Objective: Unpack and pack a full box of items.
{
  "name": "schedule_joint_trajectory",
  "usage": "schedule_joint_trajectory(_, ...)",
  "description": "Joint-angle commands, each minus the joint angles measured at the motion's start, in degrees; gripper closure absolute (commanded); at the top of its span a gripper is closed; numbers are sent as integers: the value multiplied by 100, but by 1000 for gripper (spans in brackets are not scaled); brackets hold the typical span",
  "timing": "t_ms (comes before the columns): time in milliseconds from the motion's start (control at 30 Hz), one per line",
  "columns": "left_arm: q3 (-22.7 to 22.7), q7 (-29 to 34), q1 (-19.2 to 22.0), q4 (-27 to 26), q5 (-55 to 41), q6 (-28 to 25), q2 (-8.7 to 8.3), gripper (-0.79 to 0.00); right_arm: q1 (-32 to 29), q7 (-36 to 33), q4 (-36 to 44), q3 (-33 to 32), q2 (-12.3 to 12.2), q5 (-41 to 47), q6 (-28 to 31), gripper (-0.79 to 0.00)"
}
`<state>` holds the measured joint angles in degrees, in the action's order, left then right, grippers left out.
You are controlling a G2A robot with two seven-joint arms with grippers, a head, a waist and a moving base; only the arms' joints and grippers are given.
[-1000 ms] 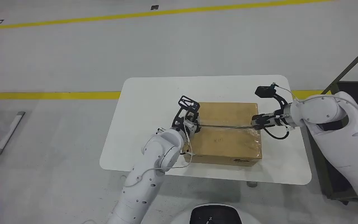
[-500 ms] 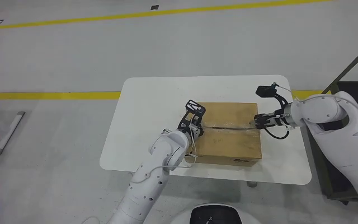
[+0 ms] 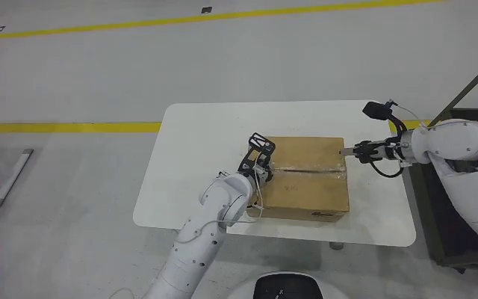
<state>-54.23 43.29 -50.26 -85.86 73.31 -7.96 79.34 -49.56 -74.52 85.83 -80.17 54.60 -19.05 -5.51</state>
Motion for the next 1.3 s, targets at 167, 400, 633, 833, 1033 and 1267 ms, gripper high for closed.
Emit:
schedule_joint_trajectory(167, -28, -28, 34, 33, -59, -10, 25, -9, -327, 917, 276, -674, -43, 780, 141, -329)
schedule_joint_trajectory(400, -236, -89, -62, -272, -204, -80, 3, -465, -1110, 2588, 559, -957, 77, 2329, 1097, 0)
schedule_joint_trajectory(633, -677, 21, -403, -835, -180, -113, -97, -785, -1923, 4388, 881, -749, 215, 2376, 2206, 0)
schedule_joint_trajectory(833, -1279, -19, -993, -1550, -56, 142, -213, -785, -2349, 6054, 1153, -530, 309, 1121, 2540, 0)
schedule_joint_trajectory(1033, -1901, -207, -1634, -2026, 191, 286, -325, -785, -2522, 6819, 1237, -391, 355, 255, 2507, 0)
schedule_joint_trajectory(1267, -2410, -320, -2048, -2281, 271, 510, -392, -785, -2571, 6707, 1431, -315, 350, -241, 2591, 0)
